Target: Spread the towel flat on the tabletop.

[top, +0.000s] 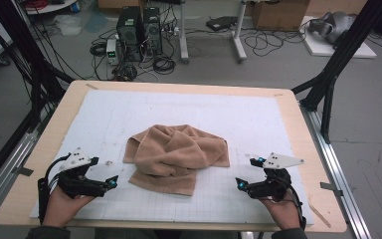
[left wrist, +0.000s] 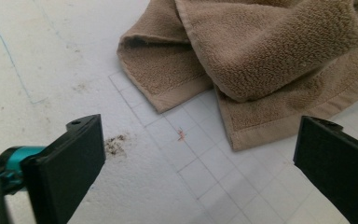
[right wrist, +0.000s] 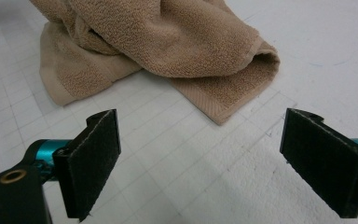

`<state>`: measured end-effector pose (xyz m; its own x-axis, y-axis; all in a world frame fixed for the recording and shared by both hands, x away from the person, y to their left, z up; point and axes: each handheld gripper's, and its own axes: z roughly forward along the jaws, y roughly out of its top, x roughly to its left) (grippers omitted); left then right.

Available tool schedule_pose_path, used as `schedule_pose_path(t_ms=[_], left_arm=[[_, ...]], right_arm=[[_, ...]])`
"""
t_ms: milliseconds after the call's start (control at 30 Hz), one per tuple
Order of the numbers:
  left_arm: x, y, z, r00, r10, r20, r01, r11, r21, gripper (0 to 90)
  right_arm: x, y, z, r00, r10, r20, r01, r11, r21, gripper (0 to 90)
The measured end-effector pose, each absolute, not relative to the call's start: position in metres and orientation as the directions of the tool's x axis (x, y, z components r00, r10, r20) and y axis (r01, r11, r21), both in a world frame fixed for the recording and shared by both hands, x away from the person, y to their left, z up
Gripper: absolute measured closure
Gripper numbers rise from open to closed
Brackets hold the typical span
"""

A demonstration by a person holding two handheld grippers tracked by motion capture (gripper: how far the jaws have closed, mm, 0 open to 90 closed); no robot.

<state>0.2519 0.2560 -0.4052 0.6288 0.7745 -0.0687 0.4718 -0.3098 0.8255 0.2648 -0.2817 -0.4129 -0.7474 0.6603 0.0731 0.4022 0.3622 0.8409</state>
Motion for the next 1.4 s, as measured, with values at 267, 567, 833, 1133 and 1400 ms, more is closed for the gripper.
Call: schedule_pose_path(t_ms=[267, 567, 833, 1133, 1400], left_arm=[[0.252, 0.251, -0.404, 0.636, 0.768, -0.074, 0.472, -0.311, 0.825, 3.5], [0.260, 0.239, -0.391, 0.671, 0.739, -0.061, 0.439, -0.330, 0.836, 6.4], [0.280, 0.213, -0.386, 0.723, 0.686, -0.081, 0.437, -0.364, 0.823, 11.4], [0.316, 0.175, -0.394, 0.765, 0.637, -0.098, 0.438, -0.402, 0.804, 31.2], [0.337, 0.149, -0.417, 0.764, 0.641, -0.070, 0.495, -0.512, 0.702, 55.6]], right_arm=[[0.270, -0.276, -0.413, -0.757, 0.649, 0.079, 0.402, 0.366, 0.840, 11.4], [0.280, -0.261, -0.403, -0.785, 0.616, 0.066, 0.374, 0.387, 0.843, 11.4], [0.302, -0.234, -0.394, -0.820, 0.566, 0.080, 0.363, 0.407, 0.838, 11.5], [0.329, -0.186, -0.403, -0.885, 0.460, 0.080, 0.329, 0.494, 0.804, 30.7], [0.347, -0.160, -0.423, -0.914, 0.396, 0.092, 0.323, 0.571, 0.755, 60.1]])
